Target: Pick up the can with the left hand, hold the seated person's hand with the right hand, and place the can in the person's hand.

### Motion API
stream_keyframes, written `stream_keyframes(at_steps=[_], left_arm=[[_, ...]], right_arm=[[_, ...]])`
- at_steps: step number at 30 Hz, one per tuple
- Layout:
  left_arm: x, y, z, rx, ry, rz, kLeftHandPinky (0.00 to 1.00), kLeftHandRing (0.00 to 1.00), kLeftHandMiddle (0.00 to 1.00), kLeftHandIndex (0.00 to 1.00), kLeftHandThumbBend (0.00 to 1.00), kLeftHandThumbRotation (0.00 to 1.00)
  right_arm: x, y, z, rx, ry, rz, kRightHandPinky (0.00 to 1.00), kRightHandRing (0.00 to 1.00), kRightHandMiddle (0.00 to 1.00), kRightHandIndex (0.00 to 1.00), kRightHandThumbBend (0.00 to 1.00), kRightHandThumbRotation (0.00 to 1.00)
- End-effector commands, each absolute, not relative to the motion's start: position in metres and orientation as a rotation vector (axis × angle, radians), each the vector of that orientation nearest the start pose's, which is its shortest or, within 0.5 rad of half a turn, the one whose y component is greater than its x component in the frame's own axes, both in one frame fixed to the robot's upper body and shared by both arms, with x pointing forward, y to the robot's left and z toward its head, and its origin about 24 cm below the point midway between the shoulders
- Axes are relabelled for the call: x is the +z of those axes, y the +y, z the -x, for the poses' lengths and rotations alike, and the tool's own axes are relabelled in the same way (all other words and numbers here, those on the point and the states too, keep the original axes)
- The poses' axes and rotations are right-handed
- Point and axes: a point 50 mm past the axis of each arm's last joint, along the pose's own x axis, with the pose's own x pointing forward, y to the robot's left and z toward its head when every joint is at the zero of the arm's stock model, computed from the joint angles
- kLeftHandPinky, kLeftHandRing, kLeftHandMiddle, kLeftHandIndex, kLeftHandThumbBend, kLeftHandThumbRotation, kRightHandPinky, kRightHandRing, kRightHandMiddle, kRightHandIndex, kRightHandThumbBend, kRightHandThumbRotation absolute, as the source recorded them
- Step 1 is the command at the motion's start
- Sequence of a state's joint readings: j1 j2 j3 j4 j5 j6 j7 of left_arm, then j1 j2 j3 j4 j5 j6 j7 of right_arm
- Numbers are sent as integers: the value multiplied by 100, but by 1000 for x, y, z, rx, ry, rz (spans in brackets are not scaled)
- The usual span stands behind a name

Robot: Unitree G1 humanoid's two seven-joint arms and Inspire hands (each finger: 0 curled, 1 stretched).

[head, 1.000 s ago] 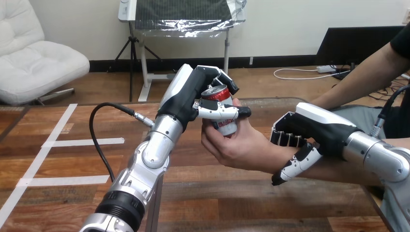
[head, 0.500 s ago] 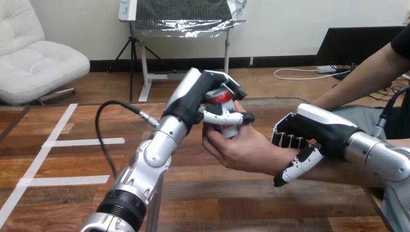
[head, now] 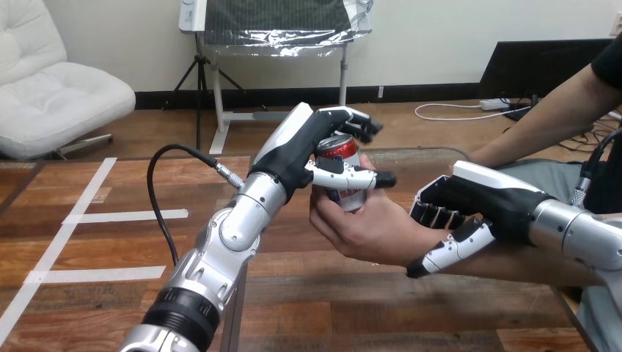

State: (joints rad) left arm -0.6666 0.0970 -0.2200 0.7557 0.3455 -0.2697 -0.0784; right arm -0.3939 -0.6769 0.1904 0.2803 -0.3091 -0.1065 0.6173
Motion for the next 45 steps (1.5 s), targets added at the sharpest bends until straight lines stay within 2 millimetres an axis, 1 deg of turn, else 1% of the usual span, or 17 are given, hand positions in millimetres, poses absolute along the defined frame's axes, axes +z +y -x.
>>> stream_keyframes(at_steps=[1, 5, 12, 13, 21, 27, 32, 38, 39, 42, 45], left_arm=[[90, 69, -352, -467, -242, -601, 80, 88, 87, 89, 92, 89], [90, 71, -351, -454, -249, -595, 80, 89, 88, 91, 93, 95], [90, 75, -347, -425, -265, -581, 81, 91, 91, 92, 94, 99], [90, 75, -346, -422, -266, -579, 81, 92, 93, 92, 95, 99], [90, 79, -338, -390, -287, -572, 84, 97, 96, 94, 96, 100], [90, 82, -331, -367, -310, -562, 86, 99, 98, 95, 96, 100], [90, 84, -325, -351, -328, -550, 87, 100, 99, 95, 97, 100], [92, 86, -314, -314, -349, -469, 87, 100, 98, 94, 98, 100], [93, 88, -305, -292, -375, -430, 87, 100, 97, 93, 98, 100], [97, 93, -289, -254, -420, -360, 85, 97, 95, 92, 94, 100], [98, 96, -281, -239, -440, -315, 85, 95, 94, 91, 91, 100]], right_arm=[[100, -209, -310, 697, 94, 996, 63, 71, 75, 81, 93, 56], [100, -209, -309, 696, 93, 989, 64, 72, 77, 84, 94, 60], [100, -210, -307, 689, 88, 962, 67, 74, 79, 88, 95, 65], [100, -210, -307, 689, 85, 959, 67, 74, 79, 88, 96, 66], [97, -211, -304, 683, 75, 940, 67, 75, 80, 90, 99, 72], [96, -212, -301, 672, 59, 934, 69, 78, 83, 91, 99, 78], [94, -213, -299, 653, 42, 930, 71, 81, 85, 92, 99, 86], [91, -214, -295, 586, -5, 903, 71, 82, 86, 91, 99, 94], [91, -214, -292, 544, -38, 853, 71, 83, 86, 90, 100, 99], [92, -213, -286, 474, -89, 755, 73, 85, 88, 91, 97, 100], [92, -213, -283, 451, -116, 694, 77, 87, 89, 92, 92, 100]])
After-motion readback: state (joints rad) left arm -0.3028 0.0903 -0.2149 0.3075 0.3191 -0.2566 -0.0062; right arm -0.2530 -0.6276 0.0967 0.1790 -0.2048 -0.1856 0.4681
